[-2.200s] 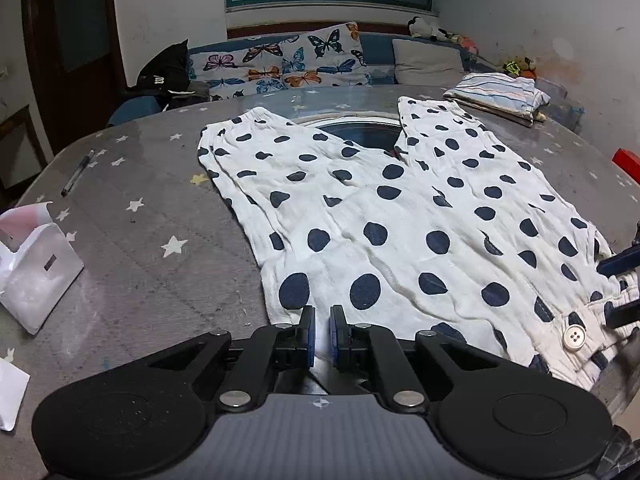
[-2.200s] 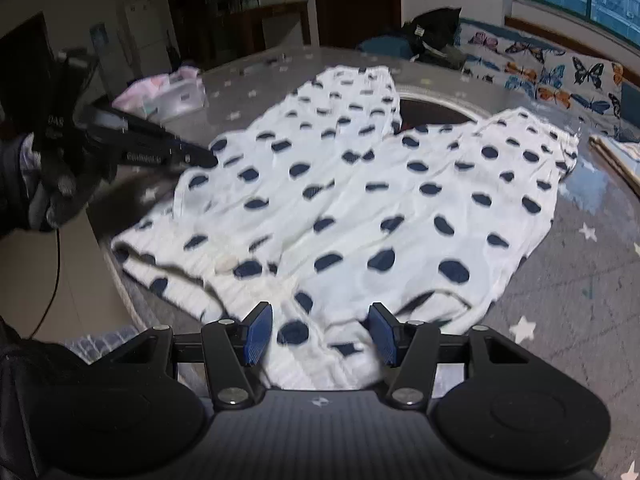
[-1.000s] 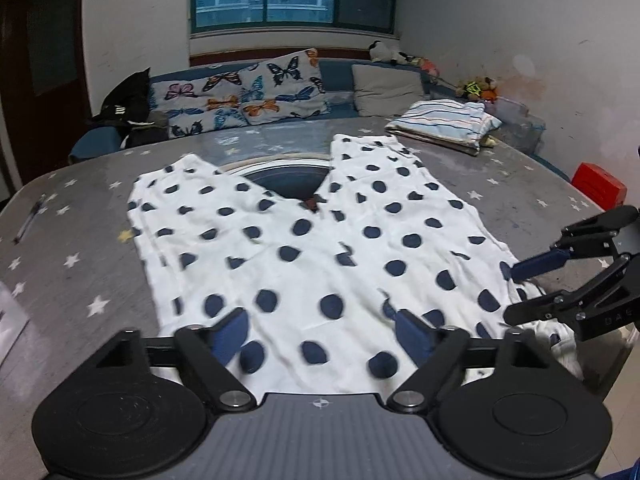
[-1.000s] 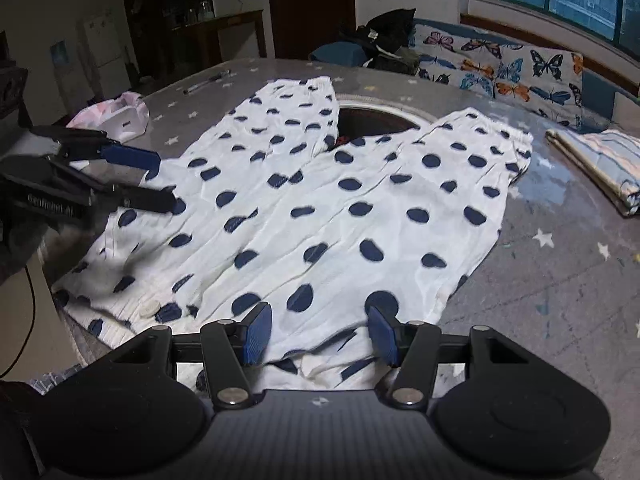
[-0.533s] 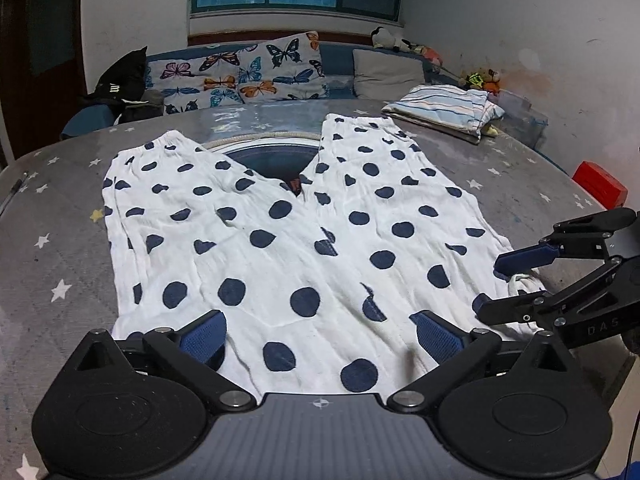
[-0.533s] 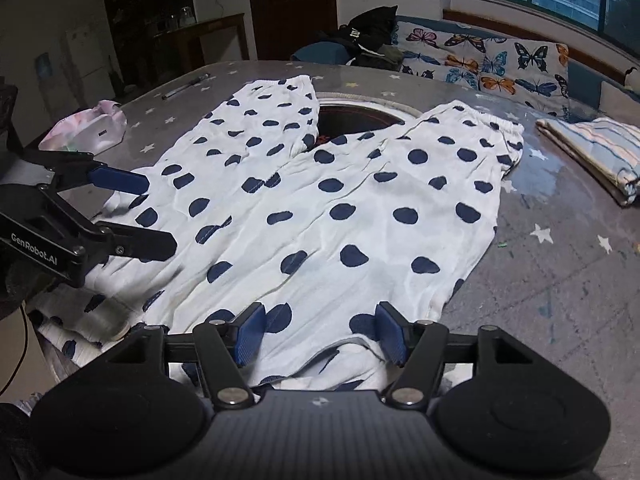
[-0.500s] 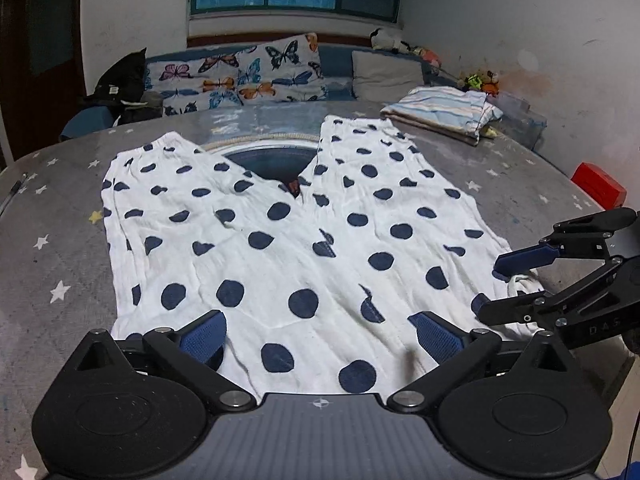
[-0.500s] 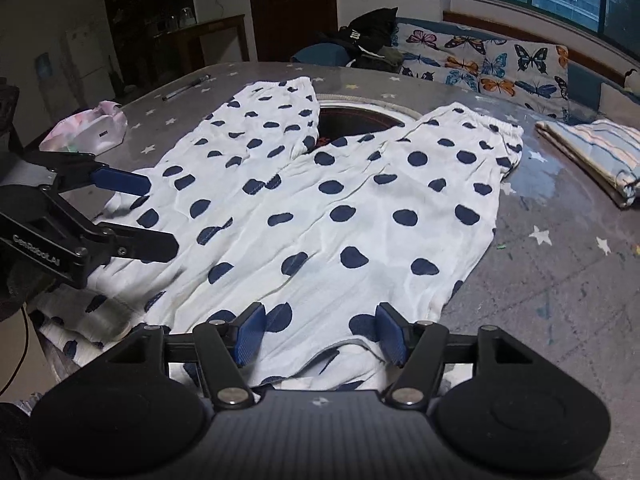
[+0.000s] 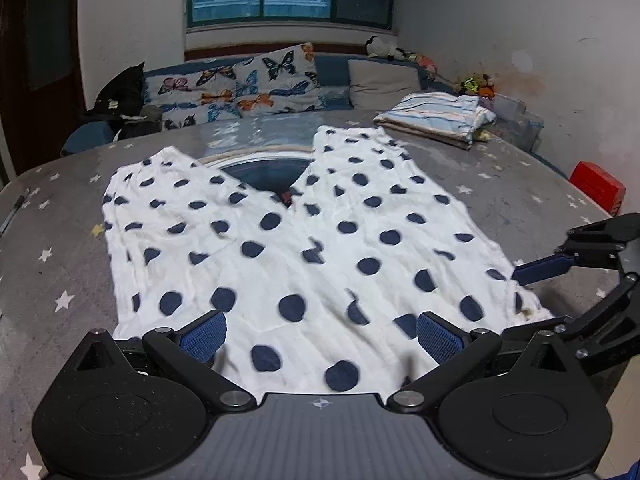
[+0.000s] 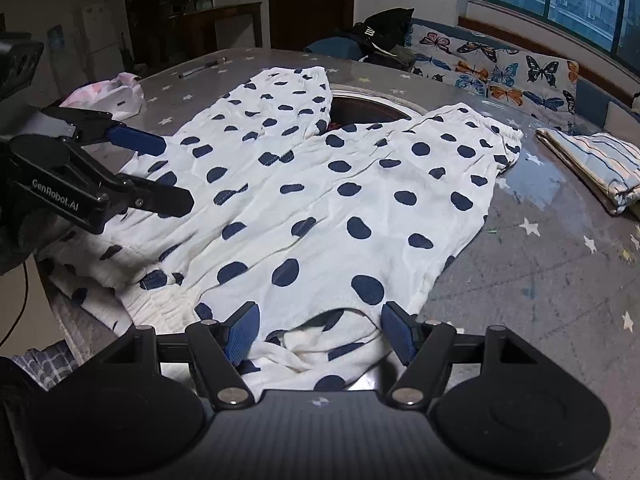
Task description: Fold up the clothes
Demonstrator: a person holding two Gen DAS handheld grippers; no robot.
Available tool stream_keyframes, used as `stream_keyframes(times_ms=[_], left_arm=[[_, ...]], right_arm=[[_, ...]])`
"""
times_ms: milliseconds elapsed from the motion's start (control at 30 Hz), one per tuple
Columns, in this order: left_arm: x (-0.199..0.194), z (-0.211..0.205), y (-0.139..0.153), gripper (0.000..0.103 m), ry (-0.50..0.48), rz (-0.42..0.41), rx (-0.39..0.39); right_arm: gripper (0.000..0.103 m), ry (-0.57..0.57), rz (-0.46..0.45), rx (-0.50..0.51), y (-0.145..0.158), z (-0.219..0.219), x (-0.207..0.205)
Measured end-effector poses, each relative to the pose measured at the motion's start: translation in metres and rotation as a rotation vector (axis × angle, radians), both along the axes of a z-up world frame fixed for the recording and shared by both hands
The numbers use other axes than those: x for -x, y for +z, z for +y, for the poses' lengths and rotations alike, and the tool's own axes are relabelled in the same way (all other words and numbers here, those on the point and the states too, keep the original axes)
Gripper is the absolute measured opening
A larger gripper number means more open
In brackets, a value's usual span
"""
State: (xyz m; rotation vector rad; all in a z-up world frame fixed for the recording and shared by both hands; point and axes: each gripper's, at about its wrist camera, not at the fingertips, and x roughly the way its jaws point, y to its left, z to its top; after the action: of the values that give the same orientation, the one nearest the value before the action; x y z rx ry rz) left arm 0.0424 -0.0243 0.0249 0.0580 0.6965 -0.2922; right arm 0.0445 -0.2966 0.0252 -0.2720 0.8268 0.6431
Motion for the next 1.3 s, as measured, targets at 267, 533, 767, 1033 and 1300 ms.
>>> stream_keyframes(times_ms=[267, 533, 767, 1033, 1300], left_arm=[[0.021, -0.032, 0.010, 0.103, -0.163, -0.043, 0.023], [0.049, -0.083, 0.012, 0.102, -0.407, -0.071, 0.037], [0.047, -0.124, -0.004, 0.074, -0.488, -0.083, -0.050], [0.036, -0.138, -0.028, 0.045, -0.487, -0.026, -0.130], [0.017, -0.119, -0.022, 0.015, -0.460, 0.046, -0.001]], right_arm=[[0.069, -0.074, -0.024, 0.020, 0.011, -0.020, -0.022], [0.068, -0.184, -0.054, 0.023, 0.019, -0.049, -0.039], [0.067, -0.193, -0.064, 0.016, 0.024, -0.056, -0.046], [0.064, -0.227, -0.051, -0.009, 0.023, -0.068, -0.057], [0.055, -0.273, -0.032, -0.045, 0.021, -0.075, -0.084]])
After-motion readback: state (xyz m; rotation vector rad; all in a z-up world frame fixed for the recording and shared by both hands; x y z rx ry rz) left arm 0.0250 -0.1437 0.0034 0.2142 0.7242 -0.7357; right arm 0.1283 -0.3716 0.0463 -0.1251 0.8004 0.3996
